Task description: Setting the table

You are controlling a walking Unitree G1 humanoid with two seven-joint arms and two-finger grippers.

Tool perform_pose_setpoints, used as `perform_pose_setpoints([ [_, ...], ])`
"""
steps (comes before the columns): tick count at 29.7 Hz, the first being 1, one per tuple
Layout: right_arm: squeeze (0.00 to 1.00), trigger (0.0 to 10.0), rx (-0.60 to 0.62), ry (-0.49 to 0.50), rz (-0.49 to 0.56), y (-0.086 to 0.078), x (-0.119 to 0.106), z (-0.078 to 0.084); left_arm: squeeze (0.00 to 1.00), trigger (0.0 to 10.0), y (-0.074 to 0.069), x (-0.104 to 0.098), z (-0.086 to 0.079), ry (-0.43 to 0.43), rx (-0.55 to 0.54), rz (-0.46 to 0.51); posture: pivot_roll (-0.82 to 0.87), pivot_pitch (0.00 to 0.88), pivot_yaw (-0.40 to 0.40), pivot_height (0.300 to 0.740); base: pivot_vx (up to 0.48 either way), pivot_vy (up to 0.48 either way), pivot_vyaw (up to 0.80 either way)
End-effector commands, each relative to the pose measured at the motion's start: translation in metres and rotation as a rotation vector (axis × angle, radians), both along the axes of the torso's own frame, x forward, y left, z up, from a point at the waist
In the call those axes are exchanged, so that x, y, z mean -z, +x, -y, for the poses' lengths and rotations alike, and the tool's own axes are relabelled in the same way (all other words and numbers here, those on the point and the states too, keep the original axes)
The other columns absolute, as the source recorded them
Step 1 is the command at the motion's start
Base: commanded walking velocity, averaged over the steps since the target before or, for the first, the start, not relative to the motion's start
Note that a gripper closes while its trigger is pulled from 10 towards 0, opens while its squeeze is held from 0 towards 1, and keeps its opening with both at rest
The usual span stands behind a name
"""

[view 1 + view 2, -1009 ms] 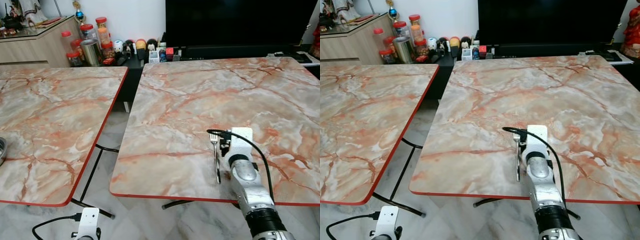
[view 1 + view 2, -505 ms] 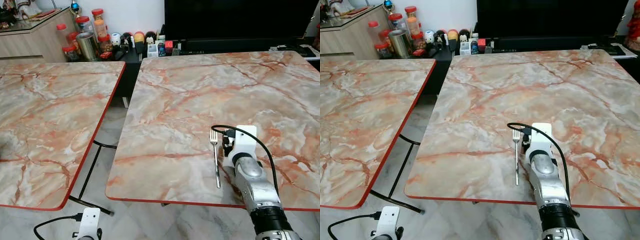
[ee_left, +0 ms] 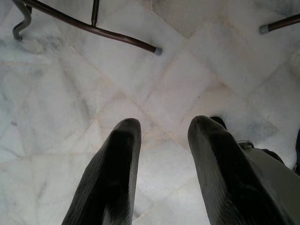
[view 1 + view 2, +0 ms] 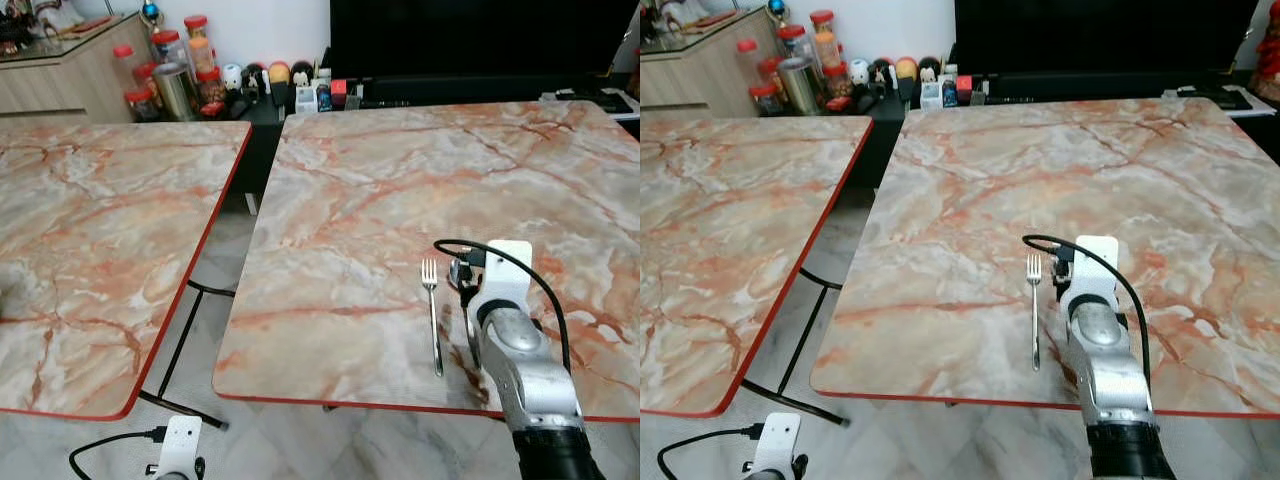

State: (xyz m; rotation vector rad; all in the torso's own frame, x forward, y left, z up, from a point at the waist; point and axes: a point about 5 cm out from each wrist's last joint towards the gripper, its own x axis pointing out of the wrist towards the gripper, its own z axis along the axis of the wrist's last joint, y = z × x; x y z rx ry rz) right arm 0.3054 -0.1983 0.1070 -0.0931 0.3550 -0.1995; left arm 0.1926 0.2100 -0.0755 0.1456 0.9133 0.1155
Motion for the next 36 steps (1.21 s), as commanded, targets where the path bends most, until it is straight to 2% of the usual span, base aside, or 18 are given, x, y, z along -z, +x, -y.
perform_pose_setpoints([
  [1, 0.00, 10.0, -0.016, 0.010, -0.005, -0.002, -0.002, -0.006, 0.00, 10.0, -0.003, 0.001, -0.004, 0.004, 0.001, -0.016, -0.08, 0.054, 0.081, 0.740, 0.000, 0.000, 0.00],
  [8, 0.00, 10.0, -0.020, 0.025, -0.058, -0.012, 0.005, -0.008, 0.00, 10.0, -0.004, 0.002, -0.002, -0.001, 0.005, -0.020, -0.08, 0.054, 0.081, 0.740, 0.000, 0.000, 0.00],
  [22, 0.00, 10.0, 0.001, 0.027, -0.089, -0.015, 0.011, -0.004, 0.00, 10.0, -0.006, 0.003, -0.001, -0.006, 0.008, -0.024, -0.08, 0.050, 0.078, 0.740, 0.000, 0.000, 0.00],
  [36, 0.00, 10.0, 0.009, 0.054, -0.134, -0.017, 0.030, 0.001, 0.00, 10.0, -0.007, 0.003, 0.000, -0.010, 0.012, -0.028, -0.07, 0.051, 0.080, 0.740, 0.000, 0.000, 0.00],
])
